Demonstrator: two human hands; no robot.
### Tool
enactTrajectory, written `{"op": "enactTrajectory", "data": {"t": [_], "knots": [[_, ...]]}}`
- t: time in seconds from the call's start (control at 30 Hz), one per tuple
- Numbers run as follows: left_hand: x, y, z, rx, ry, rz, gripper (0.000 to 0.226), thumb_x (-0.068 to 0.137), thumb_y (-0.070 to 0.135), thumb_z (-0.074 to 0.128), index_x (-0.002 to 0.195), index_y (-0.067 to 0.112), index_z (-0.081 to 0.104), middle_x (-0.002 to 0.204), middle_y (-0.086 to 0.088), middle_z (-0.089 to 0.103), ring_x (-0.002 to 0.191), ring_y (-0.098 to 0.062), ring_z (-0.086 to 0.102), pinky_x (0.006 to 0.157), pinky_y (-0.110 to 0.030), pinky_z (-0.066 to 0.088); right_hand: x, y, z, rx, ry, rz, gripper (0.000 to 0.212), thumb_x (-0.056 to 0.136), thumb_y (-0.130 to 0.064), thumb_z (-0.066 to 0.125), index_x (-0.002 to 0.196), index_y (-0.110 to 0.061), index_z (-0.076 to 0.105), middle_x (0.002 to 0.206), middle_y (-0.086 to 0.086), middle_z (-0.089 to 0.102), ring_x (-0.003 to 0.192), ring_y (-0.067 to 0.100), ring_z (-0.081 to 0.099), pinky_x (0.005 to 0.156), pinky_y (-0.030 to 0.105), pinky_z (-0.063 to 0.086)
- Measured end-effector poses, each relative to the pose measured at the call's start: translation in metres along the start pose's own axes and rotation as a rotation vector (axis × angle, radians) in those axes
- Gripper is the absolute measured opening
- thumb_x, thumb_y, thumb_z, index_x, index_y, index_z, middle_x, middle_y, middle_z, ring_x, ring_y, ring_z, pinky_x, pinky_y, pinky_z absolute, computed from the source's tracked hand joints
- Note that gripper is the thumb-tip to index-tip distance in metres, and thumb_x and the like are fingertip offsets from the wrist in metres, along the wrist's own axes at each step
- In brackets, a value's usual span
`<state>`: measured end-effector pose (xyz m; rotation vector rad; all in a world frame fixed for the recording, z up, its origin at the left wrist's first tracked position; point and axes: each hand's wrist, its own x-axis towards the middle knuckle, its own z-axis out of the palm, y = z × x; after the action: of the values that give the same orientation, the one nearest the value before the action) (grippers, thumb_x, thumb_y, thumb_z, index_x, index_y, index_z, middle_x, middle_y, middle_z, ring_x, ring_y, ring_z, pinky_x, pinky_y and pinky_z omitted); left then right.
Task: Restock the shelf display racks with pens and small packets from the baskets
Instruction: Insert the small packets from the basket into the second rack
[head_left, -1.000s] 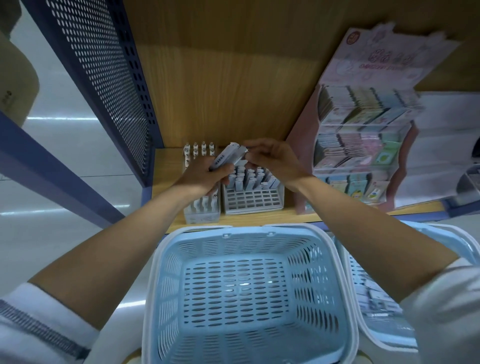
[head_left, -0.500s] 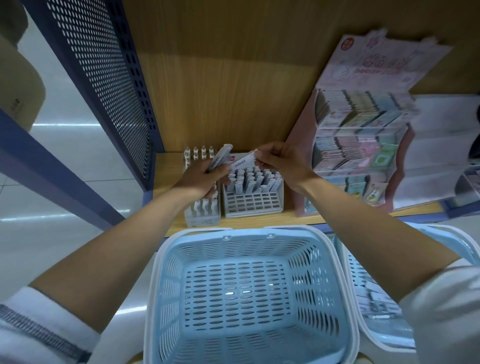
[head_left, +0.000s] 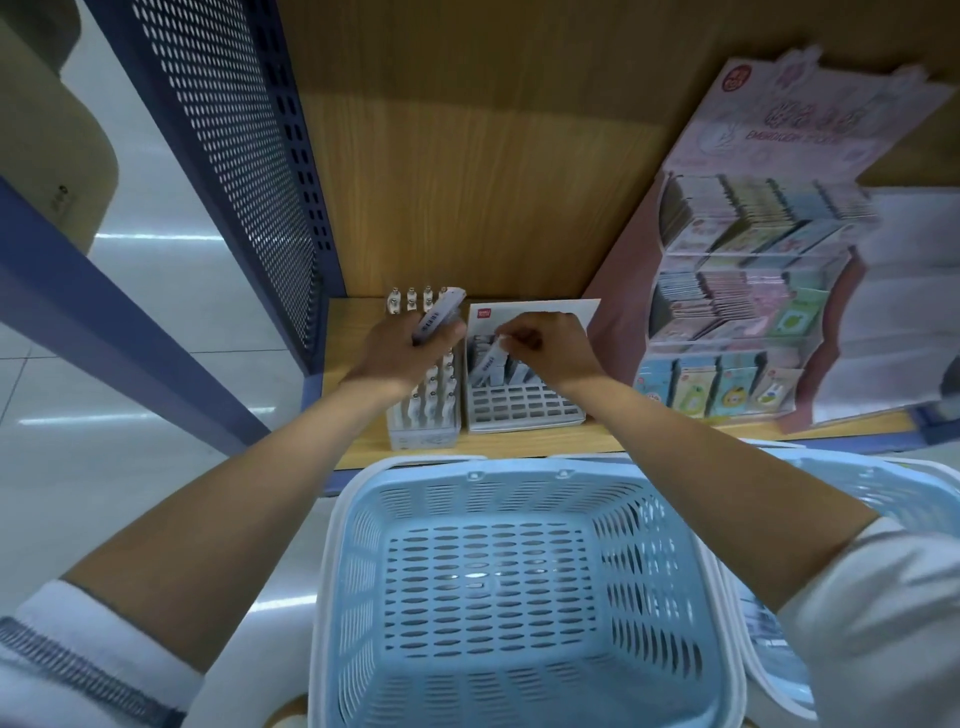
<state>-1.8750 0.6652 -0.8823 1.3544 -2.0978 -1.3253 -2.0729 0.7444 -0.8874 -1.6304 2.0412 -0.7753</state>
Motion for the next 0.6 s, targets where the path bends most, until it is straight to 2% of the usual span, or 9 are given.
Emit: {"op": "enactTrajectory", "data": {"t": [0.03,0.13,0.27,0.37,0.5,0.6], "knots": [[0.001,-0.003,0.000,-0.006,0.004,0.006,0.053,0.090,0.060,0.053,0.076,0.008,0.051,0.061,-0.002,0.047,0.058,-0.019,0.047,0.056,-0.032,0.034,0.000,0.001,0.002,-0.035,-0.015,-0.004,0.015,0.089,-0.014,0.065,0.102,-0.012,0.073,0.098,0.004,0.073,0.086,0.013,0.067,0.081,0.015,0.049],[0.001,-0.008,0.000,-0.006,0.016,0.004,0.062,0.090,0.063,0.048,0.080,0.002,0.054,0.063,-0.004,0.051,0.062,-0.020,0.051,0.060,-0.033,0.036,-0.001,0.002,0.009,-0.109,-0.066,-0.062,0.014,0.088,-0.014,0.065,0.100,-0.012,0.073,0.101,0.004,0.072,0.083,0.009,0.061,0.080,0.018,0.046],[0.002,-0.009,0.000,0.007,0.017,0.030,0.068,0.091,0.064,0.047,0.084,-0.003,0.056,0.066,-0.008,0.054,0.062,-0.021,0.053,0.061,-0.034,0.037,-0.001,0.001,0.011,-0.122,-0.059,-0.136,0.015,0.087,-0.011,0.064,0.100,-0.014,0.070,0.091,0.002,0.070,0.074,0.008,0.057,0.075,0.022,0.049],[0.003,-0.008,0.001,0.016,0.018,0.046,0.065,0.092,0.061,0.047,0.083,-0.003,0.055,0.064,-0.008,0.052,0.060,-0.021,0.050,0.060,-0.033,0.036,-0.003,0.002,0.003,-0.068,-0.022,-0.124,0.022,0.087,-0.006,0.061,0.105,-0.016,0.069,0.084,0.002,0.066,0.069,0.012,0.058,0.070,0.019,0.045],[0.004,-0.005,0.003,0.014,-0.008,0.054,0.066,0.092,0.061,0.047,0.093,-0.004,0.059,0.067,-0.010,0.052,0.063,-0.023,0.052,0.060,-0.035,0.037,-0.006,0.011,-0.009,-0.022,-0.102,-0.058,0.013,0.087,-0.014,0.068,0.098,-0.013,0.072,0.093,0.000,0.069,0.080,0.011,0.063,0.074,0.016,0.048],[0.003,-0.002,0.004,0.006,-0.014,0.048,0.065,0.092,0.061,0.047,0.094,-0.003,0.060,0.066,-0.009,0.051,0.061,-0.022,0.051,0.060,-0.036,0.036,-0.007,0.016,-0.010,0.010,-0.165,0.019,0.023,0.081,-0.015,0.074,0.104,-0.013,0.072,0.093,0.000,0.070,0.081,0.010,0.065,0.078,0.013,0.051]]}}
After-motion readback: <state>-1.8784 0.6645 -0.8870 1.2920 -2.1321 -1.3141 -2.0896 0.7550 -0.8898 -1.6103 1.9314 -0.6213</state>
